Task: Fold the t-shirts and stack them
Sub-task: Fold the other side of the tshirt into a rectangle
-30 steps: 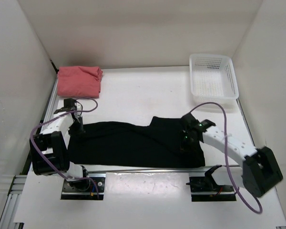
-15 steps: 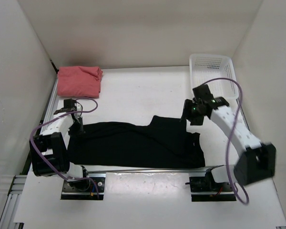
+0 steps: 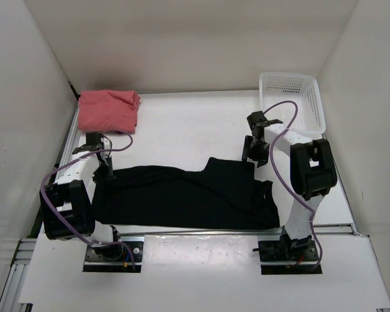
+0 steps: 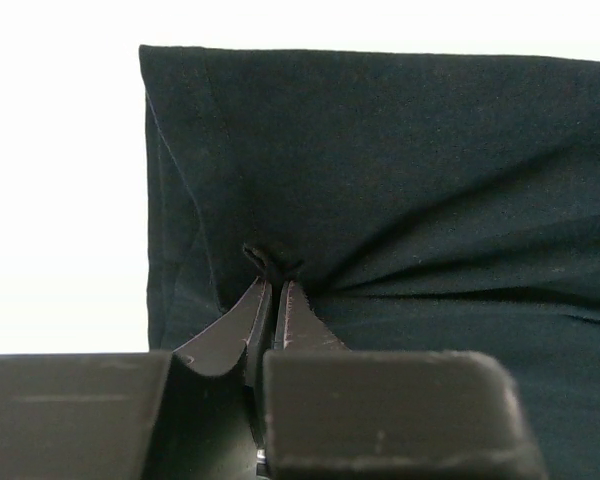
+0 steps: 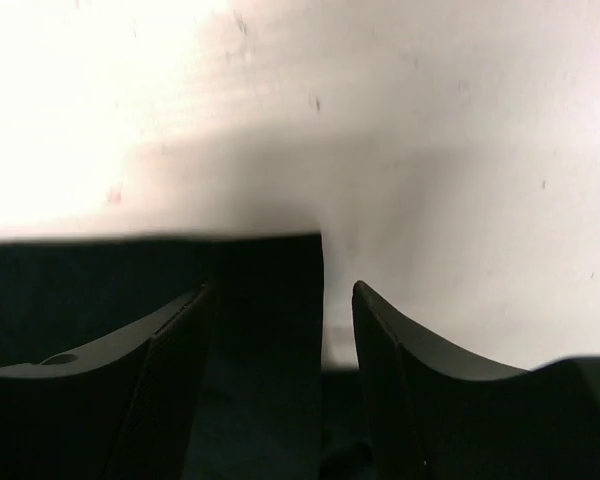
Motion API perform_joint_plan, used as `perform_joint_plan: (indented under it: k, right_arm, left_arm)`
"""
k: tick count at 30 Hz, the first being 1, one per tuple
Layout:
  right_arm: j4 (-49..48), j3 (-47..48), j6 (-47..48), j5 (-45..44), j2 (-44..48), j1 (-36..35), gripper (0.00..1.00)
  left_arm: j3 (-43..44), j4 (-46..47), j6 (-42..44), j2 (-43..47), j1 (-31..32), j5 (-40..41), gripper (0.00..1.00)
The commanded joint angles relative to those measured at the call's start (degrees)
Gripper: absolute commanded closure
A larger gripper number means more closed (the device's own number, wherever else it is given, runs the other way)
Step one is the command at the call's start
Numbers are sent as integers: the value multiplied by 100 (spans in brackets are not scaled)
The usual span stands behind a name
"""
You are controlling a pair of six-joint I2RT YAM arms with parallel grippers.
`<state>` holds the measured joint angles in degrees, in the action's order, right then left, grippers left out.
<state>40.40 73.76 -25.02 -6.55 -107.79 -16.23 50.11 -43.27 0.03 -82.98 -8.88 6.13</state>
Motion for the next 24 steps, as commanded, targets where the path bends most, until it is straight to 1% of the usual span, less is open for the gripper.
perform_joint_plan:
  k: [1, 2, 4, 5, 7, 10, 11, 13, 14, 15, 18, 19, 21, 22, 24]
  right_arm:
    - [-296, 174, 49, -163, -347, 14, 41]
    - [-296, 174, 49, -84, -487, 14, 42]
    - [-296, 105, -29, -84, -489, 14, 48]
    - [-296, 104, -30, -84, -489, 14, 54]
    - [-296, 7, -30, 57, -366, 14, 58]
    - [-51, 7, -91, 57, -366, 14, 71]
    - [-50, 7, -91, 57, -366, 14, 84]
    - [-50, 7, -30, 154, -366, 14, 97]
    - [-50, 68, -30, 241, -366, 14, 100]
    - [-111, 130, 31, 242, -296, 14, 100]
    - [-112, 892, 312, 303, -181, 14, 100]
    - [-112, 1617, 400, 303, -242, 75, 100]
    - [72, 2516, 524, 303, -548, 172, 100]
    - [143, 3469, 576, 303, -690, 303, 100]
    - [266, 4319, 577, 356, -1084, 427, 100]
  left_arm:
    - [192, -24, -3, 11, -26, -86, 90]
    - [245, -24, -3, 10, -26, -86, 90]
    - [245, -24, -3, 10, -26, -86, 90]
    - [245, -24, -3, 10, -26, -86, 90]
    - [298, -77, -3, 10, -26, -138, 90]
    - [350, -77, -3, 10, -26, -138, 90]
    - [351, -77, -3, 10, -26, -138, 90]
    - [430, -77, -3, -113, -26, -191, 90]
    - [499, -77, -3, -113, -26, -191, 90]
    - [604, -77, -3, -165, -26, -191, 90]
    - [912, -77, -3, -315, 36, -332, 90]
    - [1279, -77, -3, -515, 97, -332, 90]
    - [1807, -77, -3, -832, 150, -332, 90]
    - [2445, -77, -3, -1225, 150, -332, 90]
    - [3107, -77, -3, -1658, 150, -270, 90]
